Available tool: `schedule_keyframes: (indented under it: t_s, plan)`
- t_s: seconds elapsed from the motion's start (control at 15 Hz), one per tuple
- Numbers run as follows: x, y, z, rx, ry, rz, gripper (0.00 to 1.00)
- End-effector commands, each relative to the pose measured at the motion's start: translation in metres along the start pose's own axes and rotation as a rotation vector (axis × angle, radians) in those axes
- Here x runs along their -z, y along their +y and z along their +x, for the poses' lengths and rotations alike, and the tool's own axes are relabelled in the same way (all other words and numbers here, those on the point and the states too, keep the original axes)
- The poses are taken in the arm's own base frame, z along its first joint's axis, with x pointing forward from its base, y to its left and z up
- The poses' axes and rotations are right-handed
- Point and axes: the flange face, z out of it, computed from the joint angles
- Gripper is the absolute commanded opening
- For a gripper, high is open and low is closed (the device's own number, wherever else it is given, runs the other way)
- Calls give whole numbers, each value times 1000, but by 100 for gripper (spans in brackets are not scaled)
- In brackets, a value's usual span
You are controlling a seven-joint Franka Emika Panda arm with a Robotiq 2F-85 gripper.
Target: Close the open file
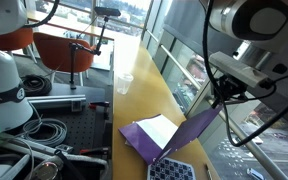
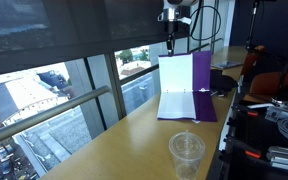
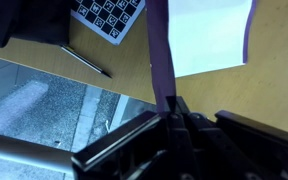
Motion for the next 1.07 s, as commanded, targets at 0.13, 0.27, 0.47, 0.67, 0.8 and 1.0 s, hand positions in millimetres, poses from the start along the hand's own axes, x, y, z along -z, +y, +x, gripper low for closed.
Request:
schedule_keyframes:
  t_s: [0.13,0.27,0.47,0.67,0.8,1.0]
  plan:
    - [-19,-32,-17,62,-51,-48,0]
    - [-25,-31,-20,92,-58,-93,0]
    - [-23,-32,-17,132,-44,-153,0]
    - [-23,-34,-11,168,-25,-201,0]
    - [-25,-37,-9,182,-19,-216,0]
    - [-35,-46,-11,197,-24,-213,0]
